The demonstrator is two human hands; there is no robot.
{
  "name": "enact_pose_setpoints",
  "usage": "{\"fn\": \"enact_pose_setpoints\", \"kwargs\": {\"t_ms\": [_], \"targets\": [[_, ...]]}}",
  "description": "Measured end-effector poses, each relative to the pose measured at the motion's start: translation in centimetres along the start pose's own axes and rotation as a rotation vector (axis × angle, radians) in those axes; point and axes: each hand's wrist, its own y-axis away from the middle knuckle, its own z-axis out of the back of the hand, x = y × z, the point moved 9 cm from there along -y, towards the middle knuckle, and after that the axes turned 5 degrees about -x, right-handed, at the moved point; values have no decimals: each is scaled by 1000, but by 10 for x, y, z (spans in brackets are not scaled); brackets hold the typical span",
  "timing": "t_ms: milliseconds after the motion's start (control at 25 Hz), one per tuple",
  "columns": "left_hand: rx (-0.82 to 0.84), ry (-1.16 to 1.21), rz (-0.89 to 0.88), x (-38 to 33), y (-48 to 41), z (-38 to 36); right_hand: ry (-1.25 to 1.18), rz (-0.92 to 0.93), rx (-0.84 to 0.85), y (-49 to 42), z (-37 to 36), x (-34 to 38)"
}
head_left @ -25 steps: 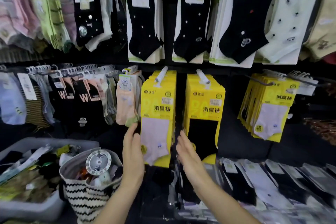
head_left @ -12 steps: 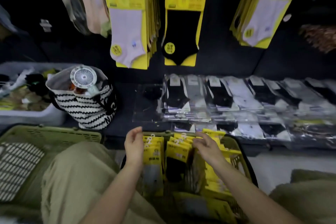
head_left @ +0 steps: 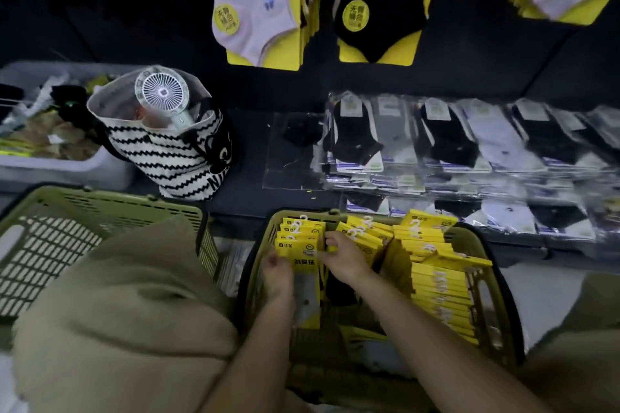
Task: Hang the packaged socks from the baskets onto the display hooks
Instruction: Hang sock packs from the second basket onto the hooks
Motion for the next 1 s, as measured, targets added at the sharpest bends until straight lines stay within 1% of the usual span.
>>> {"fn": "enact_pose_setpoints", "kwargs": {"t_ms": [120, 200, 320, 400, 560, 640, 720, 760, 800, 920, 1000], "targets": [[14, -123, 12, 3, -26, -11, 67, -83, 34, -24, -21, -10], [26, -225, 7, 4, -38, -18, 68, -141, 32, -34, -30, -17], [28, -287, -23, 4, -53, -27, -29, -201, -22, -45, -35, -23], [-4, -307, -7, 4, -57, -29, -63, -232, -68, -48, -33, -27], [-58, -281, 27, 10, -60, -28, 29, -164, -80, -45, -34, -25], [-70, -250, 28, 11, -57, -26, 151, -88, -57, -42, -35, -20], [-80, -241, 19, 9, -53, -22, 240, -20, -69, -33, -30, -17], [-61, -263, 12, 9, -51, -22, 232, -4, -84, -25, -26, -19], [-8, -306, -6, 10, -48, -25, 205, 5, -96, -17, -22, -23], [242, -547, -123, 20, -32, -44, 92, 36, -126, 9, -7, -38], [336, -578, -207, 22, -19, -53, 3, 50, -143, 19, 7, -47]]}}
